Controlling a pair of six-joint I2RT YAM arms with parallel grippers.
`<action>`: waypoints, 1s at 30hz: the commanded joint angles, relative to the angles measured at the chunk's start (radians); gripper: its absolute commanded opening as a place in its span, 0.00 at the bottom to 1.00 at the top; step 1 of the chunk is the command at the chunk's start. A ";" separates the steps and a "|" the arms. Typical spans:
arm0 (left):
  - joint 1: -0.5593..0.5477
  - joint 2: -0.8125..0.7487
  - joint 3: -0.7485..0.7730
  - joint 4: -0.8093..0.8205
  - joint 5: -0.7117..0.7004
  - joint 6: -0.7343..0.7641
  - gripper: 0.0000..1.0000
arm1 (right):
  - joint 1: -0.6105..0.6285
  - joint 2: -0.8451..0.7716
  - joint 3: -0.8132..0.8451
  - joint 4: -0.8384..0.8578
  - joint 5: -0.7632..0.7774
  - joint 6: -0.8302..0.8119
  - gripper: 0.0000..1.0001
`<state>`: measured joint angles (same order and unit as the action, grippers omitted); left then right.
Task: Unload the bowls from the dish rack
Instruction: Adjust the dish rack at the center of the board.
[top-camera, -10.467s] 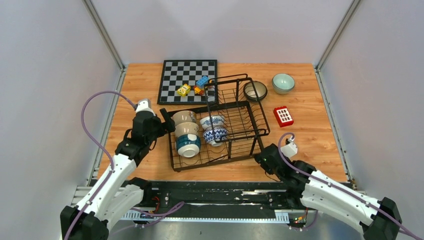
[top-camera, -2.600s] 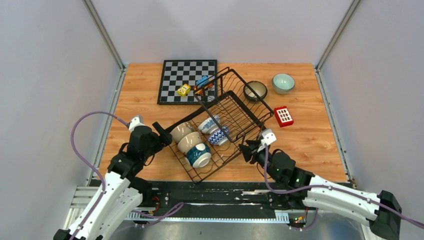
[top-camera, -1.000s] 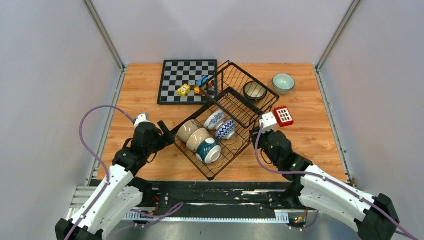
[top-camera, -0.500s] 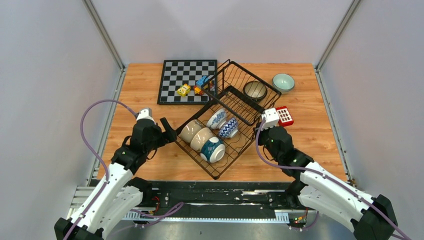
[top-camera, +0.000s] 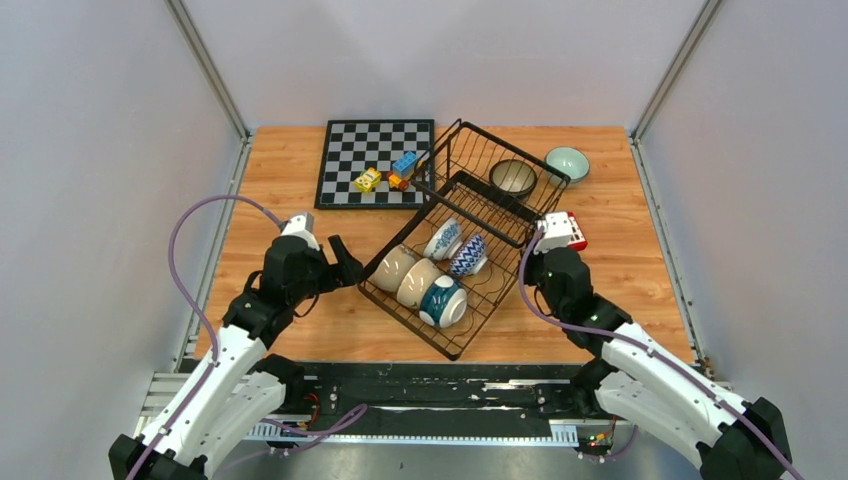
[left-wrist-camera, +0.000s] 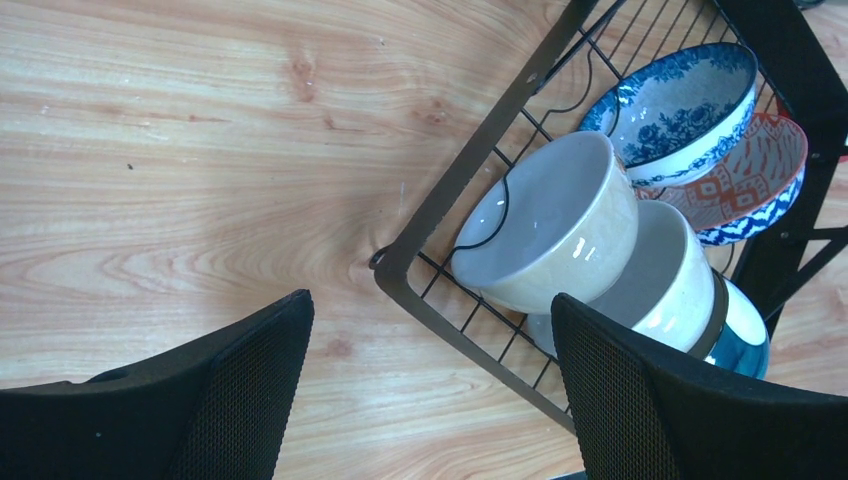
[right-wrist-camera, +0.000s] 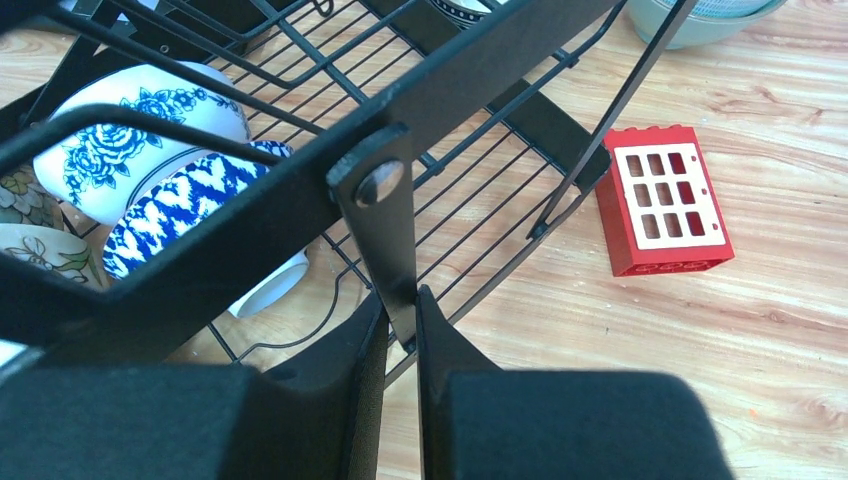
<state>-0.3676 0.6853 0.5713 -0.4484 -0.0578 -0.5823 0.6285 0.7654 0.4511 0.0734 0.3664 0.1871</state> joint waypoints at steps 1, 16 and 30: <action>0.006 0.004 -0.014 0.034 0.051 0.018 0.90 | -0.038 -0.028 0.038 -0.043 0.107 0.029 0.00; 0.006 0.031 0.004 0.050 0.128 0.045 0.90 | -0.051 -0.126 0.071 -0.260 0.011 0.140 0.55; 0.006 0.038 0.031 0.115 0.491 0.106 0.89 | -0.050 -0.444 -0.024 -0.478 -0.413 0.397 0.75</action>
<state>-0.3676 0.7193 0.5705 -0.3931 0.2192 -0.5072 0.5880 0.3969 0.4847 -0.3355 0.1463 0.4652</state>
